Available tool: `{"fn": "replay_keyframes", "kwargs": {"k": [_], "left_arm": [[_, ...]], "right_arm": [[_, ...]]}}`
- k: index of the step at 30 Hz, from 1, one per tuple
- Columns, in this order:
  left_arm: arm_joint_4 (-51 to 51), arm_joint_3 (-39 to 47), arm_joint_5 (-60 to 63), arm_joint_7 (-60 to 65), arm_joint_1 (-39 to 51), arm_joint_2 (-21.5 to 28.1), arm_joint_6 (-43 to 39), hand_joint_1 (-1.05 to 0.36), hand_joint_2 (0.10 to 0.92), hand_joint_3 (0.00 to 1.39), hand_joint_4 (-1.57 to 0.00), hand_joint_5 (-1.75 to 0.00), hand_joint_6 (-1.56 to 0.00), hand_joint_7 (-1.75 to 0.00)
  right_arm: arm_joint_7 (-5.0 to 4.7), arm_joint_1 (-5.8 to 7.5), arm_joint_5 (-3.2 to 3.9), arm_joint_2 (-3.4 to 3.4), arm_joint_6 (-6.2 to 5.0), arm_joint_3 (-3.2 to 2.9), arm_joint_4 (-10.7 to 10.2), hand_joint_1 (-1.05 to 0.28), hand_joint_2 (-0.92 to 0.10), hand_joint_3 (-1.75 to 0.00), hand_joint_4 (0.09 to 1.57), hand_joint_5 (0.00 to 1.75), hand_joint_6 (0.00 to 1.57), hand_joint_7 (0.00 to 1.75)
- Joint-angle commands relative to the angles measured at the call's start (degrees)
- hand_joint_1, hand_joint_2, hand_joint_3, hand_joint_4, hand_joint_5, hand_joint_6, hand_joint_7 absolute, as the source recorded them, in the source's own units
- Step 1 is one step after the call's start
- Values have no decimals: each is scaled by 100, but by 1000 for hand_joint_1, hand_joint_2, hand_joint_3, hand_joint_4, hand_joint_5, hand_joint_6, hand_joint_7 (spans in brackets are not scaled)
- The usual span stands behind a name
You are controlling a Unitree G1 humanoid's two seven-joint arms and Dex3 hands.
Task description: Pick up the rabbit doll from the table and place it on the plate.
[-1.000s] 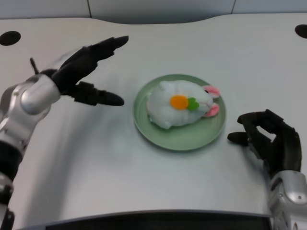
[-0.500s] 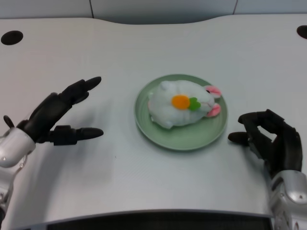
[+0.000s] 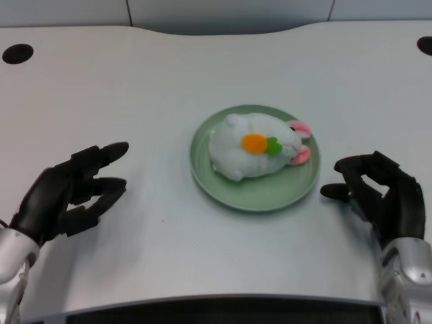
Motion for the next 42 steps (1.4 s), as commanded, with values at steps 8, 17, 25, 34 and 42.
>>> {"fn": "replay_keyframes", "kwargs": {"k": [8,17,25,34,42], "left_arm": [[-759,224,-415,4,526,-282,1139,-599,921,622,-605,-1243,-767,-43],[-680,461,-776,-60,515,-538,1508,-557,921,645,-530,-1502,-844,-50],[-444,579,-849,-109,505,-748,1361,-510,921,654,-519,-1579,-908,-81],[-345,589,-775,-55,575,-844,1180,-517,921,638,-524,-1628,-947,-111],[-274,603,-741,121,620,-874,1168,-506,921,626,-529,-1661,-972,-143]], "right_arm": [[-4,81,43,10,32,2,-80,-768,-921,-138,853,877,823,1188],[18,88,44,-3,20,-1,-92,-777,-921,-133,856,884,832,1186],[2,54,41,-31,37,-22,-34,-773,-921,-137,844,884,821,1190],[72,29,85,-49,4,-49,7,-772,-921,-134,849,890,816,1202],[110,-21,72,-100,-71,-70,142,-782,-921,-130,849,889,818,1199]]}}
